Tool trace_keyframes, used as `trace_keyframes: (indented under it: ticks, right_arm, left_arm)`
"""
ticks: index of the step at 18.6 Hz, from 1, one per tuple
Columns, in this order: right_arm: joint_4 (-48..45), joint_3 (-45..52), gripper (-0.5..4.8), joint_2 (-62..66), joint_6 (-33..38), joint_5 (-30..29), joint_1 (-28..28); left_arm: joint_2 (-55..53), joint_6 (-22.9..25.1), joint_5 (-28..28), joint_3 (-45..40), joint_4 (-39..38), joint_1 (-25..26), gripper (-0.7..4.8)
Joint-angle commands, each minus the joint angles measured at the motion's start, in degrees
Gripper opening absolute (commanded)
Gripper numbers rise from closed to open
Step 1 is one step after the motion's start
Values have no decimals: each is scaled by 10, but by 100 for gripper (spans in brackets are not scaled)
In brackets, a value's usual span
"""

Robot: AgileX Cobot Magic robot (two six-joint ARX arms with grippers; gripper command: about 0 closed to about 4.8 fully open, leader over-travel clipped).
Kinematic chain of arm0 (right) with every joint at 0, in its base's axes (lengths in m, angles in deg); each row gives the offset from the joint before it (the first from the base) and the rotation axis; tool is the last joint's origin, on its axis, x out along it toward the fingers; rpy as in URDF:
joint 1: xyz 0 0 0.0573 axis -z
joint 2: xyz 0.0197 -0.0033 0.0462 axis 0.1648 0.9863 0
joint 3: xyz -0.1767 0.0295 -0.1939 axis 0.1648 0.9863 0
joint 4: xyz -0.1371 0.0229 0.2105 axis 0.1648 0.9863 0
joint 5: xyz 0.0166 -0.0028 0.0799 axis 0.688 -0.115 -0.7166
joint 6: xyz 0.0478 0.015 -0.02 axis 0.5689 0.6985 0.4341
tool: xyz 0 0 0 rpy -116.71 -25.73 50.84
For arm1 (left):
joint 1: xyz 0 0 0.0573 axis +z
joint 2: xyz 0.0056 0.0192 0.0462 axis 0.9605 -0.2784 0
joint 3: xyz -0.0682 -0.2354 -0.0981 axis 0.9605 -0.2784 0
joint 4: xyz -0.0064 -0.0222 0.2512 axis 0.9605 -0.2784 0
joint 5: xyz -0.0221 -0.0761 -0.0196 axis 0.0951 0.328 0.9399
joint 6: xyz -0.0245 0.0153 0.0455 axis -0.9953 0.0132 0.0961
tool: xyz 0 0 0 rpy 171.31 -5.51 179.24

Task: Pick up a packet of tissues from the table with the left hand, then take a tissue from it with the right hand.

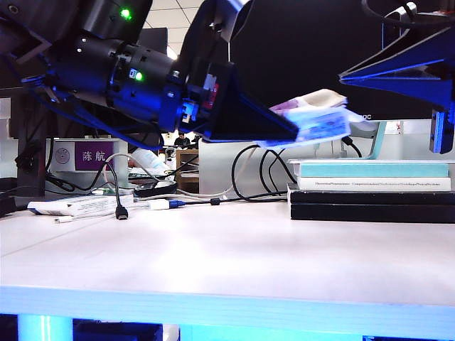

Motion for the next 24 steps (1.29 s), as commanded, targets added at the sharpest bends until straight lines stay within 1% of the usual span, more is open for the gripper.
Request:
trace_keyframes:
  ticks: [1,4,10,13,16,17,18,19,22,24]
  right_arm:
    - [-11,-3,0,-1,0,-7,0]
    - [-11,-3,-1,-1,0,-8,-1]
    - [-11,-3,-1,-1,0,-16,-2]
    - [-16,-3,-1,-1,-28,-17,-16]
    - [-16,-3,1,-1,-28,14,-20]
    - [-24,-3,158,-1,-28,20,-20]
    - [-29,-3,260,-1,-27,20,-20]
    - [-30,-3,293,-1,-26,26,-20]
    - [-31,-3,293,-1,-26,44,-20]
    - [-38,-3,292,-1,-25,46,-20]
  left_arm:
    - [1,-4,7,2,16,-10,57]
    - [-1,-5,-1,2,19,-14,57]
    - [-1,-23,-1,7,33,-14,57]
    - [-1,-25,0,10,33,-15,57]
    - [-1,-25,0,10,32,-15,58]
    - [-1,-25,0,10,28,-15,59]
    - [-1,-25,0,10,27,-15,61]
    - [-1,-25,-1,10,23,-14,86]
    - [-1,-23,-1,9,16,-14,89]
    - [-2,-22,-1,9,8,-14,89]
